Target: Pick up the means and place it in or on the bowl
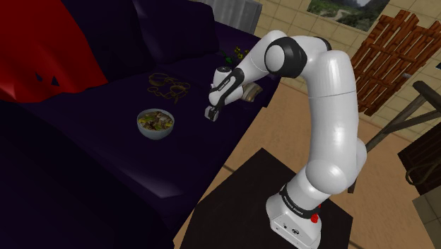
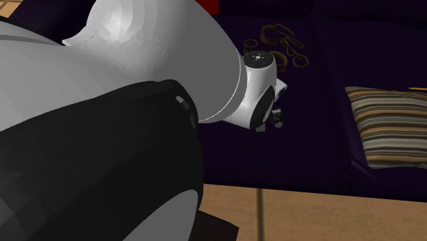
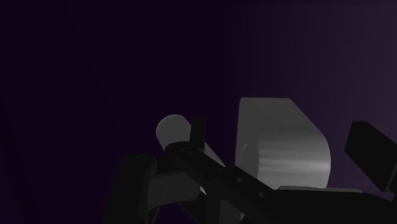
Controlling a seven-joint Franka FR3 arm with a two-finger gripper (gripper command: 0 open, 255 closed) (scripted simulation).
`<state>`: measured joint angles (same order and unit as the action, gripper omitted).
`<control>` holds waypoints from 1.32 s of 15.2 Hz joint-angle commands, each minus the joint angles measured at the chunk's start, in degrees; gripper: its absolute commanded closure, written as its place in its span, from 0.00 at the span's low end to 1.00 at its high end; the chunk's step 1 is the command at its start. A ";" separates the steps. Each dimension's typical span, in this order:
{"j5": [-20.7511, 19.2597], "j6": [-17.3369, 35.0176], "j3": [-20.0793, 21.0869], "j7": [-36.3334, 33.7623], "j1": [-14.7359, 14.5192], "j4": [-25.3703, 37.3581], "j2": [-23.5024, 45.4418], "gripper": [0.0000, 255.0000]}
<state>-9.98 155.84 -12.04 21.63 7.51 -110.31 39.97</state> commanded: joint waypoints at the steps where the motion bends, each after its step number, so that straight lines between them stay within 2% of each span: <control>1: 0.00 0.07 0.00 -0.01 0.01 0.03 0.08 0.00; 4: 0.00 0.07 0.00 -0.01 0.01 0.03 0.08 0.00; 5: 0.00 0.07 0.00 -0.01 0.01 0.03 0.08 1.00; 14: 0.00 0.07 0.00 -0.01 0.01 0.03 0.08 1.00; 20: -0.15 -2.75 -0.19 0.56 -0.23 -1.16 -3.98 1.00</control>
<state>-10.10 153.51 -12.19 22.06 7.27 -111.29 36.61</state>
